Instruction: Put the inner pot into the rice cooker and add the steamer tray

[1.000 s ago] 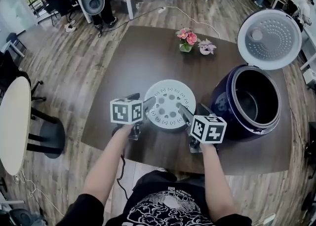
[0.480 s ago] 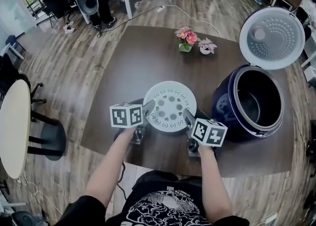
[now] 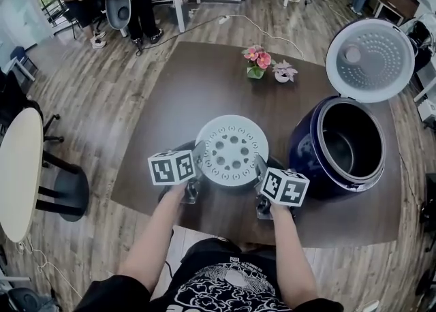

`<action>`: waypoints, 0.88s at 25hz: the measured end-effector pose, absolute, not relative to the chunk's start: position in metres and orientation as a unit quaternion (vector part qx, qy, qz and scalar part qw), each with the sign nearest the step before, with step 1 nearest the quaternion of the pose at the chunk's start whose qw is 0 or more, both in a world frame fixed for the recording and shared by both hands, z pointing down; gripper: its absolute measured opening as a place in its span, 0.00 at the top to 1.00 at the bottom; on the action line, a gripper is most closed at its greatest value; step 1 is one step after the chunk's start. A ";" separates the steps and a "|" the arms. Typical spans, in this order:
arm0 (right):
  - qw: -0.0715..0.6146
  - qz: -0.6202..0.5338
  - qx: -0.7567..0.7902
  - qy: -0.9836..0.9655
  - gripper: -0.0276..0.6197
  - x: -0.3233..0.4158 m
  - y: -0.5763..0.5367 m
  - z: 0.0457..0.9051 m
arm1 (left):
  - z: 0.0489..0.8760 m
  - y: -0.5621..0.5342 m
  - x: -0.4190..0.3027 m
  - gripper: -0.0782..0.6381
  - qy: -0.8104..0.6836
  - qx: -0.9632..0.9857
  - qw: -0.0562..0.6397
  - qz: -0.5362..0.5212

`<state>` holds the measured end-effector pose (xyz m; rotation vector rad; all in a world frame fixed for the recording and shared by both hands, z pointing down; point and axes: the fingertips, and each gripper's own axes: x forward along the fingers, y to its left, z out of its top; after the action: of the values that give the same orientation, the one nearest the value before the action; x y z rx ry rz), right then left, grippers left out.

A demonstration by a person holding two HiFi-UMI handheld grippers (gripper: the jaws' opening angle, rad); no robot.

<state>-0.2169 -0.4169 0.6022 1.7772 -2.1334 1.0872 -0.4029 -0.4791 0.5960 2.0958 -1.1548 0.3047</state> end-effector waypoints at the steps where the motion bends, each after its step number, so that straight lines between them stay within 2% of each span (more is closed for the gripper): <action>1: 0.081 0.359 0.594 -0.716 0.79 -0.217 -0.416 0.596 | 0.590 -0.478 -0.403 0.79 -0.449 0.812 0.356 0.108; 12: 0.081 0.290 0.569 -0.765 0.80 -0.239 -0.417 0.529 | 0.537 -0.456 -0.434 0.80 -0.498 0.797 0.337 0.057; 22: 0.052 0.257 0.543 -0.798 0.82 -0.255 -0.421 0.478 | 0.492 -0.443 -0.454 0.80 -0.528 0.790 0.311 0.024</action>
<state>-0.2550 -0.4214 0.4775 1.6516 -2.4261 0.7817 -0.4537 -0.4430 0.4923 2.0850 -1.3934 0.0640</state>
